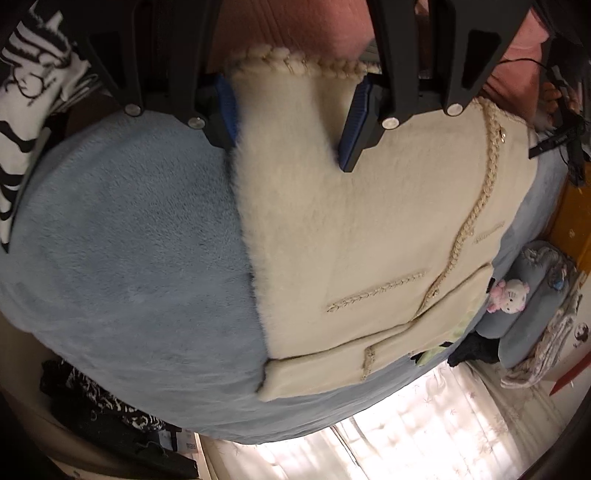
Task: Fold large clothes
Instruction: 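Grasp the braided hem with both grippers and lift it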
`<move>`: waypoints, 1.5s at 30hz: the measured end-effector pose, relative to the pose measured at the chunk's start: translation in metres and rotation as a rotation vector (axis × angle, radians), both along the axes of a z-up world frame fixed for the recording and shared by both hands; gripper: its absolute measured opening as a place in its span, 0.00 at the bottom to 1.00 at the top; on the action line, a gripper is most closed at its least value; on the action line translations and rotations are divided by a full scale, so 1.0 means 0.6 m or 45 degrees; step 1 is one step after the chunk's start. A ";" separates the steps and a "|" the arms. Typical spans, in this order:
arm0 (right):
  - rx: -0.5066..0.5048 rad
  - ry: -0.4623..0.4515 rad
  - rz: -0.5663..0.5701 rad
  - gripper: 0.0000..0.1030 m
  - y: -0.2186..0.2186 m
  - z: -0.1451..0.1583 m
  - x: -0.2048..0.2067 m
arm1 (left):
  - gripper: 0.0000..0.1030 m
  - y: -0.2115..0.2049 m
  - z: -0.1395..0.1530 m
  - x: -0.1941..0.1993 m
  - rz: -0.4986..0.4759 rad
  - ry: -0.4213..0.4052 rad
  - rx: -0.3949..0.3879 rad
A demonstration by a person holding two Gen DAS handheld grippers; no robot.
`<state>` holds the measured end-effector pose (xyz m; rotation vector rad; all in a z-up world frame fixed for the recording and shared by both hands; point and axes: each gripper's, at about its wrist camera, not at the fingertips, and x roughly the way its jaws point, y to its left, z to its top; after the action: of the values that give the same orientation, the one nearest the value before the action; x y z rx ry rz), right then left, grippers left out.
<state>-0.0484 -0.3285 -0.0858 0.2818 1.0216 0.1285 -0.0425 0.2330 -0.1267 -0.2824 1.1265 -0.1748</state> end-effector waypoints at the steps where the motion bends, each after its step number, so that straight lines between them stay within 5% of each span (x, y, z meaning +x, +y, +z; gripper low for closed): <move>1: 0.017 -0.003 0.001 0.44 -0.002 -0.001 0.001 | 0.79 -0.001 -0.001 0.001 0.002 -0.001 -0.004; 5: 0.066 -0.005 0.038 0.15 0.003 0.004 -0.006 | 0.75 -0.007 0.002 0.000 0.008 0.001 0.015; 8: 0.048 -0.017 0.061 0.15 0.011 0.015 -0.011 | 0.55 -0.018 0.012 -0.008 -0.008 -0.001 0.011; 19: -0.023 0.015 0.067 0.14 0.036 0.003 0.007 | 0.64 -0.024 -0.006 0.015 -0.012 0.068 -0.018; 21: -0.070 0.008 0.059 0.13 0.045 0.008 0.005 | 0.55 -0.036 0.003 0.013 -0.006 0.048 0.022; 23: -0.109 -0.004 0.051 0.13 0.051 0.017 0.000 | 0.15 -0.045 0.015 0.006 0.005 0.014 0.031; 24: -0.120 -0.015 0.047 0.12 0.054 0.024 -0.003 | 0.12 -0.052 0.023 0.002 0.011 0.005 0.032; 27: -0.102 -0.055 0.046 0.11 0.055 0.049 -0.015 | 0.09 -0.068 0.047 -0.008 0.071 -0.037 0.083; 31: -0.103 -0.107 0.052 0.10 0.055 0.091 -0.031 | 0.08 -0.064 0.105 -0.036 0.123 -0.125 -0.010; 38: -0.088 -0.214 0.135 0.09 0.076 0.185 -0.076 | 0.07 -0.095 0.216 -0.105 0.035 -0.261 -0.090; 45: 0.069 -0.296 0.093 0.09 0.041 0.259 -0.101 | 0.07 -0.041 0.304 -0.131 0.157 -0.307 -0.323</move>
<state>-0.1089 -0.3036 0.0695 0.2723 0.7988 0.2494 -0.1211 0.2082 0.0555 -0.5406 0.8445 -0.2363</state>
